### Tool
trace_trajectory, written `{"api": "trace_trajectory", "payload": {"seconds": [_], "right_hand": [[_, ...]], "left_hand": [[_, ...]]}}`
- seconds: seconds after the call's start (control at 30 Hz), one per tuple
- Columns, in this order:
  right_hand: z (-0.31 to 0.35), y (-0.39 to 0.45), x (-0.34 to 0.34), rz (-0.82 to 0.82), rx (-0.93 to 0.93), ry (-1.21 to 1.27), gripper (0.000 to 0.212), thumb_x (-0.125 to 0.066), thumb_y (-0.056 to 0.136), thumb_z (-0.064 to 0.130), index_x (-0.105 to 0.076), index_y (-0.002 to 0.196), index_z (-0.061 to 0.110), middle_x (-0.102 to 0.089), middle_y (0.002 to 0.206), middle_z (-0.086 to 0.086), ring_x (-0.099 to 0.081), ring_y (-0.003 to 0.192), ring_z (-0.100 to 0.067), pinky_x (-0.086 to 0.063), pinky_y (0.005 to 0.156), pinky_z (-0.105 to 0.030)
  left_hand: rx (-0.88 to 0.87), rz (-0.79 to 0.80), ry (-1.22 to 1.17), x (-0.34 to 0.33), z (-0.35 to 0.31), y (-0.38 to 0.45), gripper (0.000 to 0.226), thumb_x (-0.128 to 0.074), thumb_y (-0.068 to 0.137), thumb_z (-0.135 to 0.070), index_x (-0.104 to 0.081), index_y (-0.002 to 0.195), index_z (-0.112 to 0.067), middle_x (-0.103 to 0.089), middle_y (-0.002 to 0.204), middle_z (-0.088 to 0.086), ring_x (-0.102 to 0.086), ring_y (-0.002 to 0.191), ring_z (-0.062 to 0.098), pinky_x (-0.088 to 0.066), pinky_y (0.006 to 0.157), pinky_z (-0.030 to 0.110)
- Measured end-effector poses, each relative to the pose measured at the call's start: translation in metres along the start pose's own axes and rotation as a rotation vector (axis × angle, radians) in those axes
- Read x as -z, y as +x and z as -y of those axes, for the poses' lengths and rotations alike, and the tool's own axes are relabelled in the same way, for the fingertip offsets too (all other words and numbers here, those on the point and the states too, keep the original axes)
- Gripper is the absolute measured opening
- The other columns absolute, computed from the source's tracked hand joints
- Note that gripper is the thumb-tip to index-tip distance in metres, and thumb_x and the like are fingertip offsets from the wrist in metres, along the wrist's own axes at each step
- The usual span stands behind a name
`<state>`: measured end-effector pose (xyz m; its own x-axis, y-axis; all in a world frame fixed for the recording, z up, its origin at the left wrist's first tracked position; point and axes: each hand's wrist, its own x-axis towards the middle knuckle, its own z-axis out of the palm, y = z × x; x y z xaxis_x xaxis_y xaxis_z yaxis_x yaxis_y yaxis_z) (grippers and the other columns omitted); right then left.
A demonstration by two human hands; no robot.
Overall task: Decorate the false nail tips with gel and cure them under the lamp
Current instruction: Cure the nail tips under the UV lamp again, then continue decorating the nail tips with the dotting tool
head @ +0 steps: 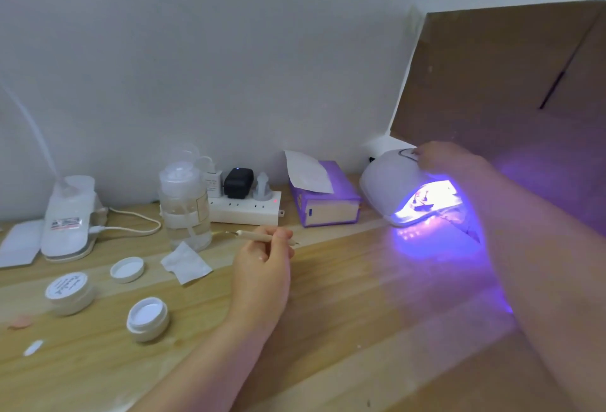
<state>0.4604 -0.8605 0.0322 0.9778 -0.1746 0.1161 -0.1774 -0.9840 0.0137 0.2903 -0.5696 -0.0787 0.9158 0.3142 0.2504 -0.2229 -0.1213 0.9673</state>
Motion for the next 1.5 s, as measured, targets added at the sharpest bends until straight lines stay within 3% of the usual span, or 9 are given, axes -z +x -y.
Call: {"api": "trace_trajectory", "payload": {"seconds": [0.3,0.43,0.57,0.63,0.73,0.87,1.13,1.27,1.5], "right_hand": [[0.002,-0.035,-0.013,-0.029,-0.100,0.109,0.058,-0.033,0.097,0.040,-0.019,0.148,0.014,-0.026,0.149,-0.018,-0.030,0.133,-0.037,-0.033,0.102,-0.037],[0.001,-0.061,-0.009,-0.122,-0.025,0.241,0.058,-0.041,0.097,0.040,-0.027,0.145,0.009,-0.035,0.143,-0.022,-0.033,0.133,-0.035,-0.032,0.104,-0.039],[0.031,-0.101,0.004,-0.251,0.105,0.298,0.025,-0.050,0.093,0.029,-0.066,0.097,0.011,-0.063,0.104,-0.010,-0.057,0.097,-0.029,-0.042,0.075,-0.031],[0.063,-0.124,0.018,-0.192,0.118,0.512,0.029,-0.054,0.087,0.027,-0.061,0.064,0.011,-0.061,0.070,-0.005,-0.053,0.066,-0.022,-0.038,0.057,-0.028],[0.118,-0.164,0.050,-0.066,0.198,0.950,0.023,-0.062,0.083,0.025,-0.067,0.067,0.009,-0.060,0.055,0.002,-0.049,0.047,-0.014,-0.036,0.047,-0.023],[0.182,-0.238,0.082,-0.041,0.478,1.048,0.021,-0.064,0.085,0.030,-0.069,0.072,0.014,-0.062,0.052,0.007,-0.048,0.040,-0.003,-0.037,0.042,-0.014],[0.288,-0.349,0.069,-0.175,0.899,0.763,0.022,-0.066,0.083,0.029,-0.069,0.105,0.030,-0.057,0.064,0.013,-0.051,0.056,0.006,-0.034,0.055,-0.012],[0.330,-0.371,0.047,-0.296,0.941,0.511,0.023,-0.056,0.088,0.030,-0.062,0.110,0.033,-0.054,0.088,0.012,-0.058,0.086,-0.013,-0.038,0.063,-0.025],[0.373,-0.384,0.028,-0.338,0.828,0.286,0.011,-0.057,0.085,0.014,-0.062,0.087,0.023,-0.035,0.075,0.006,-0.040,0.062,-0.020,-0.014,0.043,-0.024]], "left_hand": [[-0.022,0.046,-0.020,0.002,-0.005,-0.007,0.023,-0.047,0.097,-0.019,-0.063,0.082,-0.011,-0.056,0.064,-0.001,-0.046,0.049,-0.001,-0.032,0.043,0.010],[-0.067,0.133,-0.071,0.009,-0.014,-0.024,0.022,-0.048,0.098,-0.017,-0.062,0.083,-0.009,-0.055,0.066,0.000,-0.047,0.057,0.005,-0.036,0.051,0.010],[-0.105,0.131,-0.102,0.030,-0.026,-0.040,0.020,-0.048,0.097,-0.017,-0.063,0.084,-0.014,-0.058,0.068,-0.002,-0.052,0.062,0.005,-0.044,0.059,0.018],[-0.136,0.070,-0.151,0.049,-0.040,-0.045,0.017,-0.050,0.097,-0.020,-0.063,0.087,-0.019,-0.061,0.071,-0.004,-0.058,0.070,0.010,-0.050,0.072,0.033],[-0.245,0.002,-0.197,0.088,-0.062,-0.051,0.012,-0.050,0.090,-0.032,-0.060,0.093,-0.025,-0.066,0.077,-0.001,-0.063,0.080,0.016,-0.050,0.076,0.032],[-0.341,-0.040,-0.130,0.153,-0.078,-0.058,0.009,-0.057,0.094,-0.029,-0.063,0.088,-0.026,-0.069,0.077,-0.003,-0.065,0.077,0.011,-0.051,0.071,0.022],[-0.210,-0.218,-0.015,0.254,-0.069,-0.074,0.010,-0.068,0.080,-0.030,-0.073,0.088,-0.028,-0.074,0.084,-0.014,-0.067,0.081,-0.003,-0.046,0.068,0.007],[-0.062,-0.233,-0.094,0.275,-0.062,-0.078,0.008,-0.067,0.084,-0.026,-0.075,0.083,-0.029,-0.073,0.083,-0.016,-0.063,0.074,-0.011,-0.044,0.063,0.003],[0.159,-0.187,-0.141,0.286,-0.055,-0.077,0.020,-0.064,0.088,-0.025,-0.072,0.072,-0.035,-0.069,0.065,-0.020,-0.058,0.059,-0.013,-0.044,0.066,0.022]]}}
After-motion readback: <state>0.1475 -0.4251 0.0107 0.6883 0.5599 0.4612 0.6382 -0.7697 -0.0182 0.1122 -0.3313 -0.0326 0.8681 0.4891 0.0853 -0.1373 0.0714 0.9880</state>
